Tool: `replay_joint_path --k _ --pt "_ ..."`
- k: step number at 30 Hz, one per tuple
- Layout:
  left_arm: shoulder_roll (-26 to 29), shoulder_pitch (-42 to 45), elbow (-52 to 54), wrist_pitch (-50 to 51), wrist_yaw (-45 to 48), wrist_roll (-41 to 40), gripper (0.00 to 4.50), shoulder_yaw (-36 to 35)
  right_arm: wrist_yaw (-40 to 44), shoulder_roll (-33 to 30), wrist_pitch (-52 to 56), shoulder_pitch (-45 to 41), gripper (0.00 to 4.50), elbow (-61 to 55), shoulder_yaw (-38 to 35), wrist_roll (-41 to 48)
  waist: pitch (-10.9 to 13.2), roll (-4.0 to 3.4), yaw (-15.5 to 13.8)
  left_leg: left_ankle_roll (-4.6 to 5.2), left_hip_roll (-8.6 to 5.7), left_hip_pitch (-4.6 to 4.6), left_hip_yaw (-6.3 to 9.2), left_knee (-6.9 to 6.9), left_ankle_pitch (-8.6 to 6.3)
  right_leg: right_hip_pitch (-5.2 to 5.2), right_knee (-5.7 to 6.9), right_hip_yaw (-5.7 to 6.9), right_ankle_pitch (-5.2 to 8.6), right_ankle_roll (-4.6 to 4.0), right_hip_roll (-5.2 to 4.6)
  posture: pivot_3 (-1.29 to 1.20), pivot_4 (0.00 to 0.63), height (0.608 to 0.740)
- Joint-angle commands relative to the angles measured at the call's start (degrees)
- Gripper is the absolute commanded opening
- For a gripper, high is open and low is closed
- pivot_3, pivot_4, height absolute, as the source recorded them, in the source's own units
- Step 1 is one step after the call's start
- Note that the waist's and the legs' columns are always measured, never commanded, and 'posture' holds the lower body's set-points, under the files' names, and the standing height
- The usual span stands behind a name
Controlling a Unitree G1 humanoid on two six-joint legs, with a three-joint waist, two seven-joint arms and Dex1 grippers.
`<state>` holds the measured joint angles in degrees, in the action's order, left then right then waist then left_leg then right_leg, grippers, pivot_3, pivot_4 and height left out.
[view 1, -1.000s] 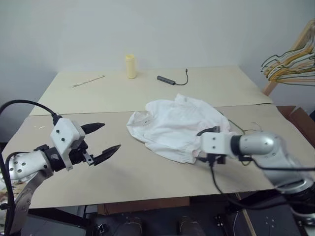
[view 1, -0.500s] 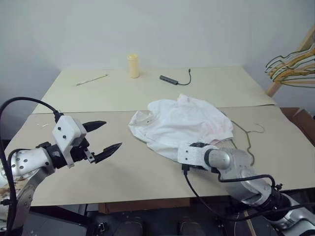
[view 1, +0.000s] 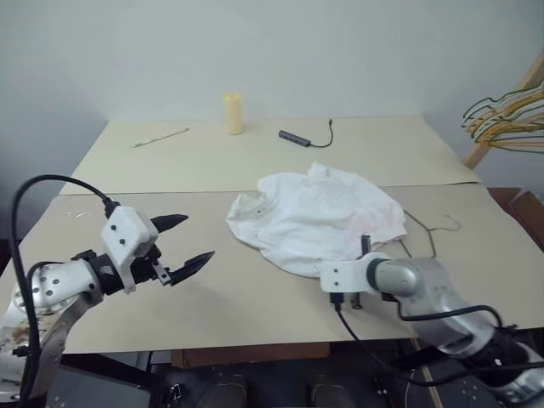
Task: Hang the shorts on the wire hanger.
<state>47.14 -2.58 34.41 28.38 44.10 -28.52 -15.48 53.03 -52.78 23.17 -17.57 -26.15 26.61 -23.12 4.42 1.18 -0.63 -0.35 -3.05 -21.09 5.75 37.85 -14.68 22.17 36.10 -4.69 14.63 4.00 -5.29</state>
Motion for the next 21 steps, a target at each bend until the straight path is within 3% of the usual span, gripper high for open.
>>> replay_joint_path --k 1,5,10,15,21 --pt "1.95 2.38 -4.45 -7.23 2.24 8.07 4.5 6.02 2.78 -5.47 -11.29 1.98 0.02 1.07 -7.35 5.92 0.0 0.0 0.06 0.0 0.0 0.01 -0.01 0.0 0.0 -0.02 0.0 0.0 0.0 0.0 0.0 0.01 0.057 0.74" --pt "3.11 8.56 -15.59 -22.37 5.35 22.36 4.5 18.04 5.06 -9.57 -23.3 3.15 0.02 6.13 -11.43 10.84 -0.01 -0.01 0.21 0.01 0.01 0.04 -0.09 0.0 0.0 -0.07 -0.02 0.0 -0.01 -0.02 0.01 -0.01 0.048 0.74" --pt "-2.49 21.1 -30.0 -33.16 8.13 30.41 4.5 28.78 6.71 -9.49 -26.32 2.27 0.02 8.27 -12.63 11.85 -0.03 0.01 0.6 0.01 0.01 -0.04 -0.11 0.01 0.01 0.0 -0.01 0.0 -0.02 -0.01 0.01 -0.04 0.031 0.74" --pt "-4.55 28.72 -39.42 -51.37 9.47 37.7 4.5 34.96 7.43 -8.39 -25.72 1.81 0.02 7.48 -12.4 11.38 -0.09 0.05 1.54 0.02 0.0 -0.14 -0.11 0.02 0.0 0.09 -0.03 -0.02 -0.02 0.01 -0.02 -0.07 0.015 0.74" --pt "-2.22 31.4 -44.42 -67.35 13.8 40.35 4.5 39.08 6.97 -6.73 -24.96 1.44 0.02 7.63 -11.96 9.67 -0.26 0.01 2.38 0.02 0.01 -0.09 -0.13 0.02 0.0 0.08 0.02 -0.05 -0.02 0.01 -0.02 -0.07 0.004 0.74"
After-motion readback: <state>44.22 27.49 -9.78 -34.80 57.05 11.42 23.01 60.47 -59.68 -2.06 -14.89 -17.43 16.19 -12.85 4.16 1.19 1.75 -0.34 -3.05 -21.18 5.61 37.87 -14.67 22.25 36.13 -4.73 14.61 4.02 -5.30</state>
